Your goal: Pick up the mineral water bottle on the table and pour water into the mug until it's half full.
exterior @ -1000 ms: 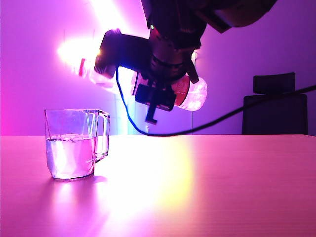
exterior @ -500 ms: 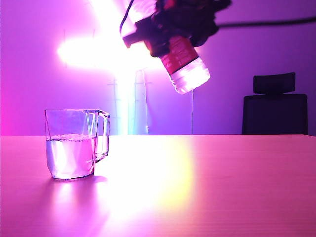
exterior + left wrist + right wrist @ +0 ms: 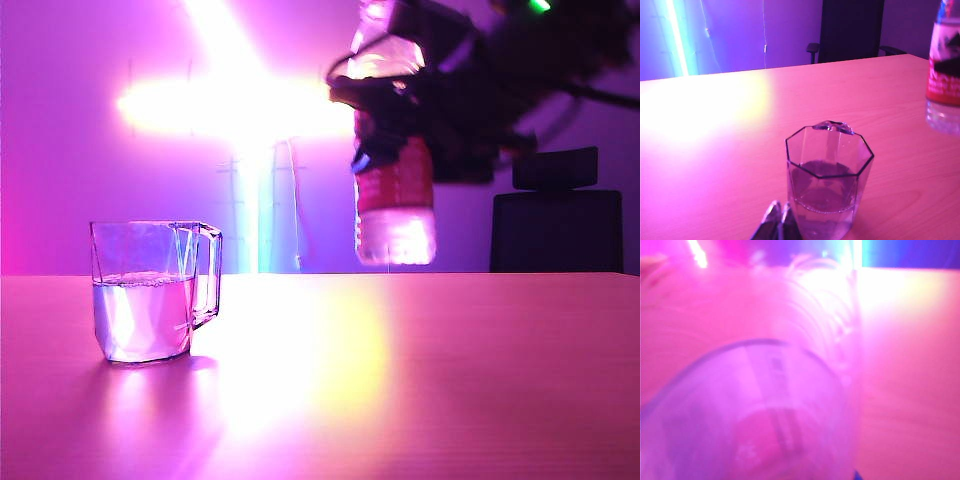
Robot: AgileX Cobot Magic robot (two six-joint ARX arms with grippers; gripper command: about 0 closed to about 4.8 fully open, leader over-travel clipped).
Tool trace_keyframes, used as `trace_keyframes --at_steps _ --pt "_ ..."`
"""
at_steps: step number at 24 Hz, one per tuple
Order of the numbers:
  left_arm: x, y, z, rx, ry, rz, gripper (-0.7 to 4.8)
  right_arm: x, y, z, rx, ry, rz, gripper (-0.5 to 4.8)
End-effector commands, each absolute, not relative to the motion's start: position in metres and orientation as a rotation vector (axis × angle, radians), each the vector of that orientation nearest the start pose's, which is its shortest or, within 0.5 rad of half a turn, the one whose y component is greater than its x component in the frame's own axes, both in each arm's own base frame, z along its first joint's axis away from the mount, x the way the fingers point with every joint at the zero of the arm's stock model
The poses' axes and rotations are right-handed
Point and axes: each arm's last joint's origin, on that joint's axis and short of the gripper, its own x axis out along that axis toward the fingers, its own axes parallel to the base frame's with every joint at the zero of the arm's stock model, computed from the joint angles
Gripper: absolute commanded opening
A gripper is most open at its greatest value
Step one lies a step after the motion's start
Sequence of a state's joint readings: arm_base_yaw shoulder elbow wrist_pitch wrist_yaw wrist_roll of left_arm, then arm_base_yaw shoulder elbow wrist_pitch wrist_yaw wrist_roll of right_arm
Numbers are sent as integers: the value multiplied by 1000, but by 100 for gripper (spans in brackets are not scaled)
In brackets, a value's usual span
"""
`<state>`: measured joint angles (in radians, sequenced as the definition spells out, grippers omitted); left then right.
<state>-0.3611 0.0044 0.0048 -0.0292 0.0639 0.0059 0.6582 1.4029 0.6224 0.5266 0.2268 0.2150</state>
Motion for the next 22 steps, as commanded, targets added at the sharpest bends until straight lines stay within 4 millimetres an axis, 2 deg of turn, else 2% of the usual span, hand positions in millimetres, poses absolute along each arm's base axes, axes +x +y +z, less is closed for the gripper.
trace_keyframes --at_steps 1,6,9,12,18,19,22 --pt "90 -36 164 6 17 -428 -2 228 156 205 208 192 478 242" --pt "90 -36 164 6 17 -428 -2 217 139 182 210 186 454 242" --pt "90 -36 164 6 17 -428 -2 208 132 166 151 224 445 242" --pt "90 -36 164 6 17 -428 -2 204 129 162 151 209 448 279" --pt "90 -36 164 6 17 -428 -2 206 130 156 138 235 453 280" --pt "90 -36 164 6 17 -428 -2 206 131 155 136 241 452 290" --pt "90 -36 164 6 17 -428 -2 206 131 151 130 257 450 362"
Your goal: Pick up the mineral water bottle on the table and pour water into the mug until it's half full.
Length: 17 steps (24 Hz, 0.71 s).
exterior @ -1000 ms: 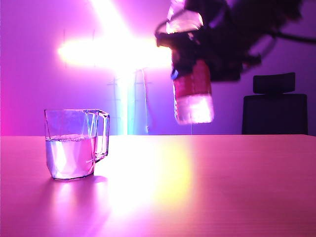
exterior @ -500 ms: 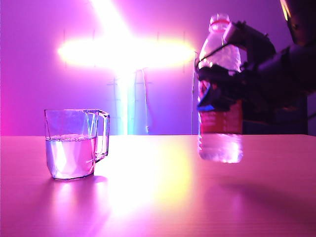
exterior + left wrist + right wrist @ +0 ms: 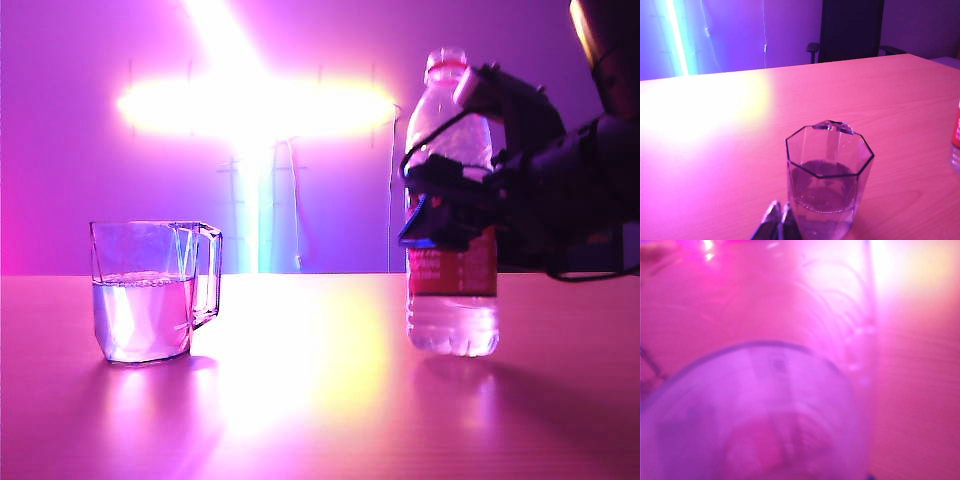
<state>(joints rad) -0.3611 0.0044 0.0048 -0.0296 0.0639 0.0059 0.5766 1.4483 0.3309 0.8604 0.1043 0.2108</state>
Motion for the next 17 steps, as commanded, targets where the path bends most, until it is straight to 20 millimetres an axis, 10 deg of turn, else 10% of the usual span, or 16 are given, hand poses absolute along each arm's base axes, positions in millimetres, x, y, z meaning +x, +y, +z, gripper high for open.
trace_keyframes --at_steps 1,17 --pt "90 -36 164 6 17 -428 -2 206 131 151 128 262 450 384" --pt "90 -36 164 6 17 -428 -2 185 119 148 136 275 503 479"
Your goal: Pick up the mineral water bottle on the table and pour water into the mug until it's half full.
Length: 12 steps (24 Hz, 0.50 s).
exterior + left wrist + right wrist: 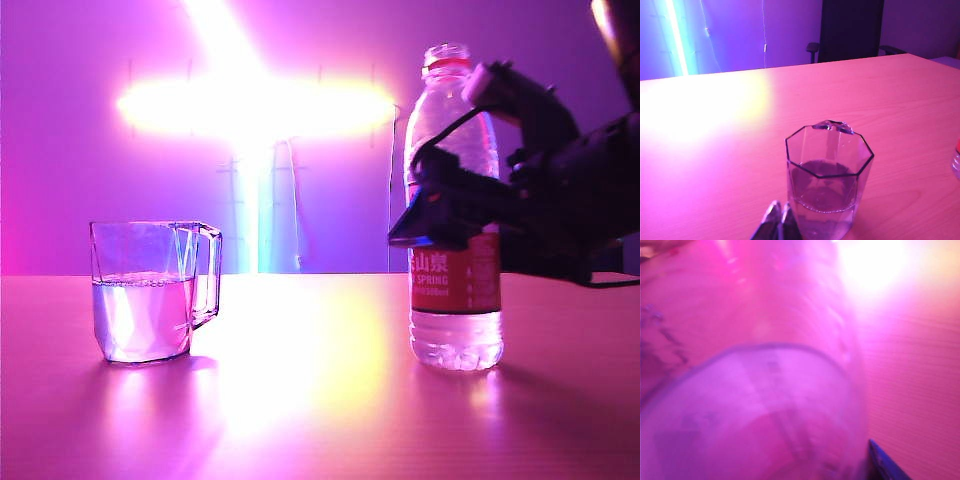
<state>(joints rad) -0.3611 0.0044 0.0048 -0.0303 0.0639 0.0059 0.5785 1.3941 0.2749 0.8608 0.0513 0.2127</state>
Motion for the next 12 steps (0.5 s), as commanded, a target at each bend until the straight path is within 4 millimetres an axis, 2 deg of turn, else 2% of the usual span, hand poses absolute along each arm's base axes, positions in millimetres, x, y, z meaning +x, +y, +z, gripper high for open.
trace_keyframes --at_steps 1,7,12 --pt "90 -36 164 6 17 -428 -2 181 117 148 137 272 503 479" --pt "91 -35 164 6 17 -410 -2 166 107 146 141 260 504 479" --pt "94 -27 164 5 18 -331 -2 155 100 145 160 285 507 479"
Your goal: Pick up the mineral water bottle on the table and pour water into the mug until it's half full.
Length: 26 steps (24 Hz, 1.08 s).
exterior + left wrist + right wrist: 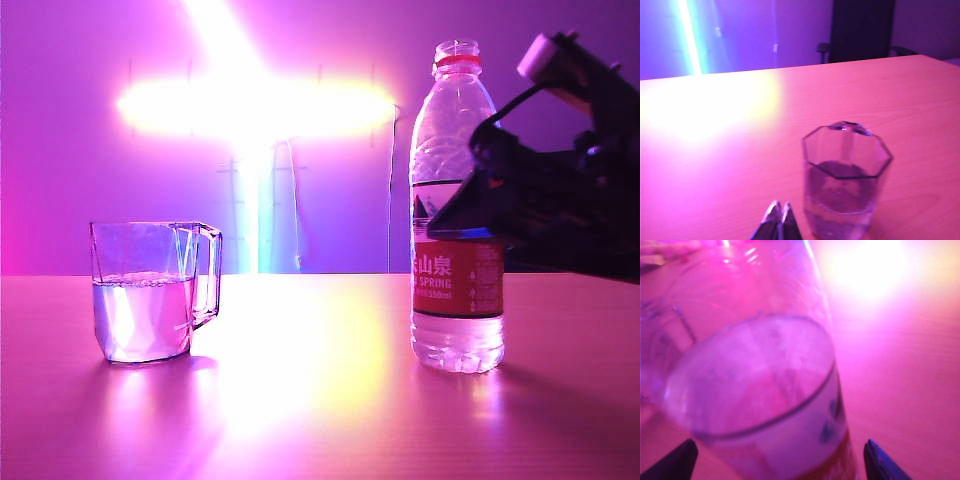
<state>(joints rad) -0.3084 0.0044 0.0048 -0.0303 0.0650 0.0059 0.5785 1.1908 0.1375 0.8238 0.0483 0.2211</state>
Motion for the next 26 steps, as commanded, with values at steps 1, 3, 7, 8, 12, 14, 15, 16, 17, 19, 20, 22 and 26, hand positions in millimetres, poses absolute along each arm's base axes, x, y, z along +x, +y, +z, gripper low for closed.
trace_keyframes --at_steps 1,3,7,8,12,14,15,16,17,19,20,22,26 --pt "94 -25 164 5 18 -312 -2 153 99 145 157 292 506 479" --pt "95 -21 164 4 18 -268 -2 149 96 148 151 303 504 479" --pt "97 -12 164 4 18 -171 -2 140 91 157 154 294 505 479" --pt "97 -8 164 3 18 -132 -2 136 88 162 158 283 507 479" --pt "97 0 164 2 18 -52 -2 124 80 171 163 268 509 479" --pt "97 1 164 2 18 -38 -2 116 74 175 168 255 510 479" --pt "97 1 164 2 18 -37 -2 112 72 177 171 245 512 479" --pt "97 1 164 2 18 -37 -2 110 71 178 173 239 513 477" --pt "97 1 164 2 18 -37 -2 107 68 181 178 223 515 408" --pt "97 1 164 2 18 -38 -2 102 65 184 189 192 519 286" --pt "97 1 164 2 18 -38 -2 99 63 186 195 171 521 204" --pt "97 1 164 2 18 -37 -2 94 60 190 205 134 517 31" --pt "97 1 164 2 18 -37 -2 86 54 195 197 63 500 -1"
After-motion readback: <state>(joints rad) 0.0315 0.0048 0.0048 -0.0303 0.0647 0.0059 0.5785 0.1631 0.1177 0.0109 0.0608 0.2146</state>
